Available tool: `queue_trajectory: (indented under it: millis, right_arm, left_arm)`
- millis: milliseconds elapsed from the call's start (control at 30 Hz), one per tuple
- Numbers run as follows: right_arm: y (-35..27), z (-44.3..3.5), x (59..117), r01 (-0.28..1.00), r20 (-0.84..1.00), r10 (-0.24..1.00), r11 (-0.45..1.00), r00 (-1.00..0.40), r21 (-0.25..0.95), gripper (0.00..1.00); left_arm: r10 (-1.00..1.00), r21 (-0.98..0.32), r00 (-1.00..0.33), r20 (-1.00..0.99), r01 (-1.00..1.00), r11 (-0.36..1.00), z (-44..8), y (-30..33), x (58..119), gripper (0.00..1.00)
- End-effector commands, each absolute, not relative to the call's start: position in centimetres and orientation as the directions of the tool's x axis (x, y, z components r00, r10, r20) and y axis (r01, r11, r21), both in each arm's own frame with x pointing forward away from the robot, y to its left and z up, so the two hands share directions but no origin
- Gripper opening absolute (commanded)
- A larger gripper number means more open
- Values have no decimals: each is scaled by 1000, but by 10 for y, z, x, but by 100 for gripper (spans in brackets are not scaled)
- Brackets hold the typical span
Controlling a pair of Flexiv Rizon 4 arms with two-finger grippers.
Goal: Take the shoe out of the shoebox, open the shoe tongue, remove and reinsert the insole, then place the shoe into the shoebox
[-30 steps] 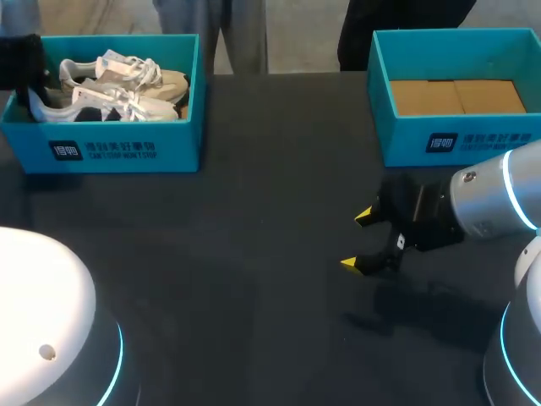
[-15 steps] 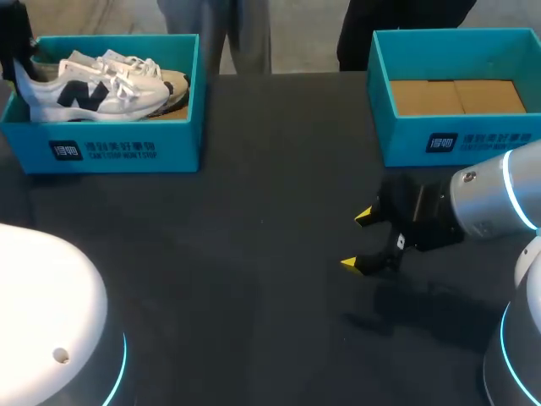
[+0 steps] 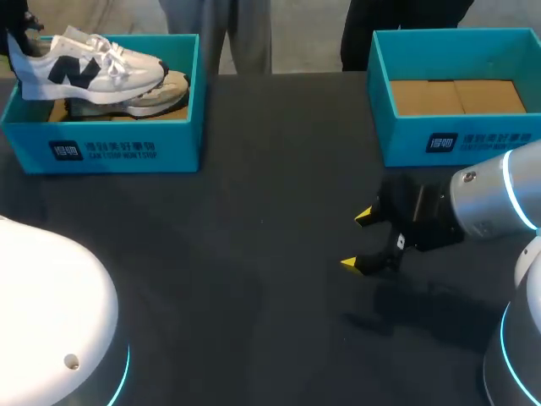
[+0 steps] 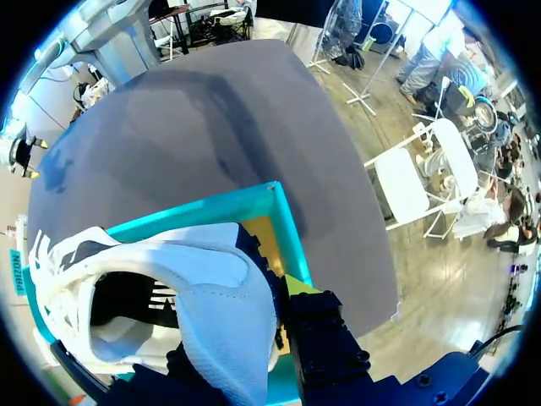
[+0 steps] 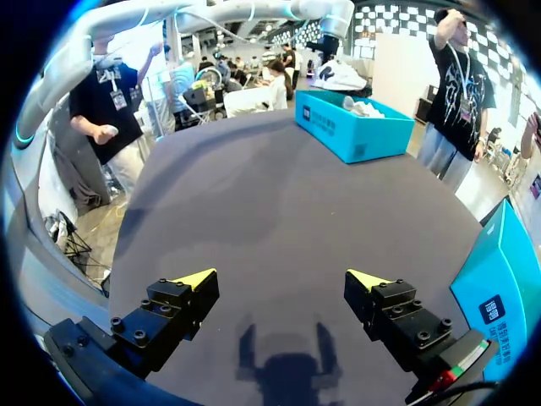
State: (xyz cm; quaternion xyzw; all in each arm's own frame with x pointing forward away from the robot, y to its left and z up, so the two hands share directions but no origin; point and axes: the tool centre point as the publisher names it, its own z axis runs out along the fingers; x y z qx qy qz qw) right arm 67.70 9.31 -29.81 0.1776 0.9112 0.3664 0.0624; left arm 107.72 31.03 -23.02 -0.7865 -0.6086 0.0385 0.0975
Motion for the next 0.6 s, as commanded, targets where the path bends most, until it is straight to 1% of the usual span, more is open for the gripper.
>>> queue_trajectory:
  millis: [33, 333, 600]
  right_arm:
    - [94, -298, 676, 279, 15, 371, 669, -928, 689, 100]
    - [94, -298, 676, 279, 15, 371, 669, -928, 689, 100]
    - [94, -298, 676, 279, 15, 371, 669, -928, 689, 100]
  left_arm:
    - [969, -191, 240, 55, 955, -226, -211, 310, 1078, 0]
    - [980, -149, 187, 69, 973, -175, -188, 311, 1080, 0]
    - [983, -142, 168, 76, 978, -156, -184, 311, 1078, 0]
